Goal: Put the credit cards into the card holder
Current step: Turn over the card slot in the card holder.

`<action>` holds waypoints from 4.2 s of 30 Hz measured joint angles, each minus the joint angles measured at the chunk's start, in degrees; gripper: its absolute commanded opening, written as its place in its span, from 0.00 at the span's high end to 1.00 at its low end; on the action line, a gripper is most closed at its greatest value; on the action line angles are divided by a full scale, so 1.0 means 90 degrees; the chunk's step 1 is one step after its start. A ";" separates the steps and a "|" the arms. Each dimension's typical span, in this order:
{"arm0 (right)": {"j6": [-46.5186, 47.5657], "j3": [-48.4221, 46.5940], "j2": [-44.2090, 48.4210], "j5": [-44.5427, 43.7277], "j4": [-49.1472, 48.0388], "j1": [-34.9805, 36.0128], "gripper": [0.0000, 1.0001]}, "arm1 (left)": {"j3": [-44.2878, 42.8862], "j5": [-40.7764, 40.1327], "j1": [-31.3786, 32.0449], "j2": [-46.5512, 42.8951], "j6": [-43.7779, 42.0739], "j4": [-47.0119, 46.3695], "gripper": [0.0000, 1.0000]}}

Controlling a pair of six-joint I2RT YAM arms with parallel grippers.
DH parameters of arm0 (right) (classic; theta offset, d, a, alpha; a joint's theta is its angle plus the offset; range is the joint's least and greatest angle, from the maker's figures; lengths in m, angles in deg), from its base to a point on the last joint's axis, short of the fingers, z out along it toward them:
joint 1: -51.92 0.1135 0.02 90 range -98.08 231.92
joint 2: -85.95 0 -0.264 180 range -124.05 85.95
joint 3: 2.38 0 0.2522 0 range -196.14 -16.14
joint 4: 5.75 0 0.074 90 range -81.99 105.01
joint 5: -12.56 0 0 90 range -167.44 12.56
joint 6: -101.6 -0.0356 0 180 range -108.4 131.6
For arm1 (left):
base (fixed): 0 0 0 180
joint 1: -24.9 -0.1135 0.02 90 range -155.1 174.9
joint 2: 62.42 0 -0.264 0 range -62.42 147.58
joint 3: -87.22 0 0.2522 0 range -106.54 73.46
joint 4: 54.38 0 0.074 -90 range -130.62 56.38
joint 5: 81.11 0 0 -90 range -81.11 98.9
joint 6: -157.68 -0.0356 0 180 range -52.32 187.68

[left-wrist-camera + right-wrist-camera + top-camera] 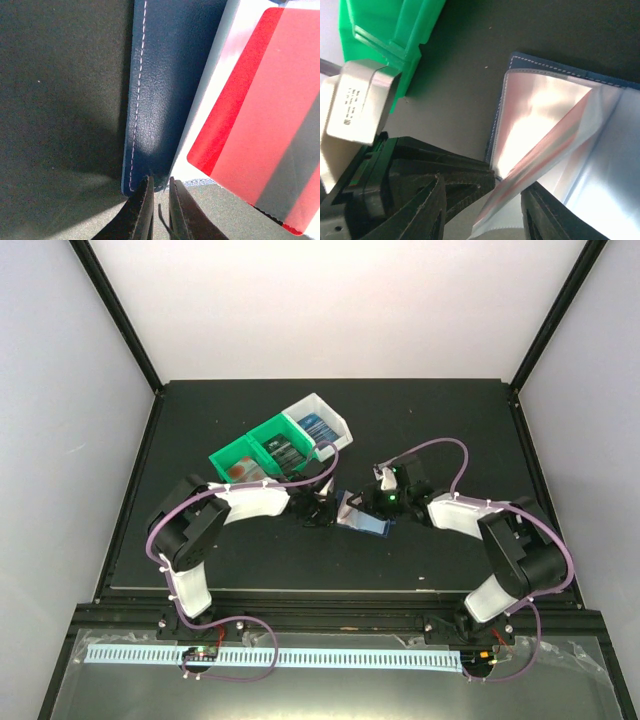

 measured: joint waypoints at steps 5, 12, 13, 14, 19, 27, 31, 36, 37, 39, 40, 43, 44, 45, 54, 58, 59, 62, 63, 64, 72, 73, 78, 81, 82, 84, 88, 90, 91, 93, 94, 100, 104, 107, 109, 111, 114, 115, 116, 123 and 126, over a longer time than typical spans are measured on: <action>0.0090 -0.0219 -0.0199 -0.0211 0.0308 0.0027 0.57 | -0.0012 -0.0041 -0.0036 0.0002 0.0012 -0.0051 0.89; 0.0148 -0.0391 -0.0330 -0.0435 0.0634 0.0036 0.57 | -0.0015 -0.0053 -0.0068 0.0002 0.0034 -0.0189 0.88; 0.0153 -0.0396 -0.0330 -0.0464 0.0665 0.0041 0.57 | -0.0015 -0.0053 -0.0073 0.0002 0.0044 -0.0231 0.87; 0.0158 -0.0396 -0.0330 -0.0483 0.0690 0.0044 0.57 | -0.0019 -0.0053 -0.0073 0.0000 0.0051 -0.0267 0.86; 0.0238 -0.0423 -0.0338 -0.0617 0.0886 0.0078 0.57 | -0.0187 -0.0051 -0.0078 0.0007 0.0073 -0.0352 0.83; 0.0270 -0.0457 -0.0367 -0.0692 0.0986 0.0092 0.57 | -0.0799 -0.0078 -0.0078 0.0597 0.0044 -0.0381 0.83; 0.0289 -0.0461 -0.0369 -0.0702 0.1022 0.0102 0.58 | -0.1025 -0.0194 -0.0058 0.0818 -0.0053 -0.0185 0.87; 0.0345 -0.0510 -0.0369 -0.0733 0.1127 0.0102 0.57 | -0.1205 -0.0228 0.0046 0.0920 -0.0228 0.0010 0.88; 0.0362 -0.0522 -0.0369 -0.0743 0.1156 0.0102 0.57 | -0.1229 -0.0202 0.0066 0.0937 -0.0272 0.0036 0.87; 0.0389 -0.0534 -0.0369 -0.0767 0.1214 0.0102 0.57 | -0.1246 -0.0114 0.0102 0.0954 -0.0357 0.0063 0.86; 0.0393 -0.0534 -0.0369 -0.0789 0.1246 0.0102 0.57 | -0.1246 -0.0053 0.0107 0.0954 -0.0401 0.0070 0.85; 0.0410 -0.0539 -0.0362 -0.0916 0.1345 0.0102 0.57 | -0.1246 0.0121 0.0112 0.0962 -0.0542 0.0083 0.84; 0.0415 -0.0546 -0.0357 -0.0986 0.1389 0.0107 0.57 | -0.1246 0.0177 0.0114 0.0962 -0.0600 0.0095 0.85; 0.0435 -0.0563 -0.0357 -0.1061 0.1445 0.0107 0.58 | -0.1246 0.0211 0.0114 0.0967 -0.0636 0.0112 0.86; 0.0891 -0.0935 -0.0357 -0.2059 0.2416 0.0214 0.69 | -0.1324 0.0444 0.0114 0.1081 -0.0746 0.0114 0.89; 0.1073 -0.1107 -0.0391 -0.2402 0.2795 0.0311 0.81 | -0.1326 0.0432 0.0114 0.1083 -0.0741 0.0124 0.90; 0.1122 -0.1161 -0.0401 -0.2477 0.2861 0.0330 0.83 | -0.1326 0.0425 0.0114 0.1083 -0.0738 0.0129 0.90; 0.1214 -0.1316 -0.0410 -0.2737 0.3082 0.0381 0.87 | -0.1328 0.0386 0.0114 0.1083 -0.0729 0.0136 0.90; 0.1253 -0.1343 -0.0410 -0.2803 0.3130 0.0389 0.88 | -0.1328 0.0374 0.0114 0.1083 -0.0724 0.0138 0.90; 0.1275 -0.1362 -0.0408 -0.2890 0.3201 0.0393 0.88 | -0.1328 0.0357 0.0114 0.1083 -0.0721 0.0138 0.90; 0.1630 -0.1593 -0.0408 -0.3407 0.3779 0.0393 0.87 | -0.1328 0.0311 0.0117 0.1086 -0.0716 0.0143 0.90; 0.1678 -0.1630 -0.0408 -0.3444 0.3844 0.0398 0.86 | -0.1328 0.0311 0.0117 0.1086 -0.0716 0.0143 0.90; 0.1882 -0.1770 -0.0413 -0.3594 0.4082 0.0413 0.79 | -0.1328 0.0311 0.0124 0.1086 -0.0716 0.0138 0.89; 0.1974 -0.1790 -0.0437 -0.3568 0.4121 0.0410 0.74 | -0.1328 0.0313 0.0126 0.1086 -0.0716 0.0131 0.89; 0.1994 -0.1790 -0.0437 -0.3531 0.4133 0.0410 0.73 | -0.1328 0.0313 0.0126 0.1083 -0.0716 0.0129 0.89; 0.2028 -0.1790 -0.0437 -0.3424 0.4136 0.0410 0.71 | -0.1328 0.0318 0.0126 0.1086 -0.0716 0.0126 0.88; 0.2074 -0.1792 -0.0437 -0.3218 0.4131 0.0410 0.68 | -0.1328 0.0338 0.0126 0.1083 -0.0714 0.0124 0.88; 0.2076 -0.1792 -0.0437 -0.3109 0.4126 0.0410 0.67 | -0.1328 0.0338 0.0126 0.1086 -0.0714 0.0121 0.88; 0.2074 -0.1792 -0.0437 -0.3058 0.4124 0.0410 0.67 | -0.1328 0.0340 0.0126 0.1083 -0.0714 0.0121 0.88; 0.2074 -0.1792 -0.0437 -0.2968 0.4104 0.0410 0.66 | -0.1328 0.0340 0.0126 0.1083 -0.0714 0.0121 0.88; 0.2074 -0.1792 -0.0435 -0.2929 0.4092 0.0410 0.66 | -0.1328 0.0342 0.0126 0.1086 -0.0714 0.0119 0.88; 0.2064 -0.1792 -0.0323 -0.2730 0.4036 0.0415 0.66 | -0.1328 0.0357 0.0126 0.1083 -0.0707 0.0112 0.88; 0.2059 -0.1792 -0.0257 -0.2603 0.3939 0.0440 0.66 | -0.1326 0.0359 0.0126 0.1086 -0.0675 0.0109 0.88; 0.2059 -0.1792 -0.0257 -0.2545 0.3878 0.0500 0.66 | -0.1326 0.0362 0.0126 0.1086 -0.0663 0.0107 0.88; 0.2059 -0.1792 -0.0257 -0.2494 0.3835 0.0551 0.66 | -0.1324 0.0364 0.0126 0.1083 -0.0648 0.0104 0.88; 0.2059 -0.1792 -0.0257 -0.2441 0.3781 0.0597 0.66 | -0.1321 0.0362 0.0126 0.1086 -0.0627 0.0100 0.88; 0.2057 -0.1792 -0.0257 -0.2329 0.3696 0.0646 0.66 | -0.1314 0.0362 0.0126 0.1086 -0.0605 0.0087 0.88; 0.2057 -0.1792 -0.0257 -0.2300 0.3674 0.0656 0.66 | -0.1309 0.0362 0.0126 0.1083 -0.0595 0.0083 0.88; 0.2055 -0.1792 -0.0260 -0.2271 0.3653 0.0668 0.66 | -0.1302 0.0359 0.0126 0.1078 -0.0576 0.0073 0.88; 0.2001 -0.1790 -0.0333 -0.2200 0.3500 0.0673 0.66 | -0.0976 0.0151 0.0143 0.0845 -0.0425 -0.0129 0.88; 0.1933 -0.1787 -0.0345 -0.2118 0.3385 0.0670 0.66 | -0.0767 -0.0095 0.0146 0.0617 -0.0359 -0.0019 0.87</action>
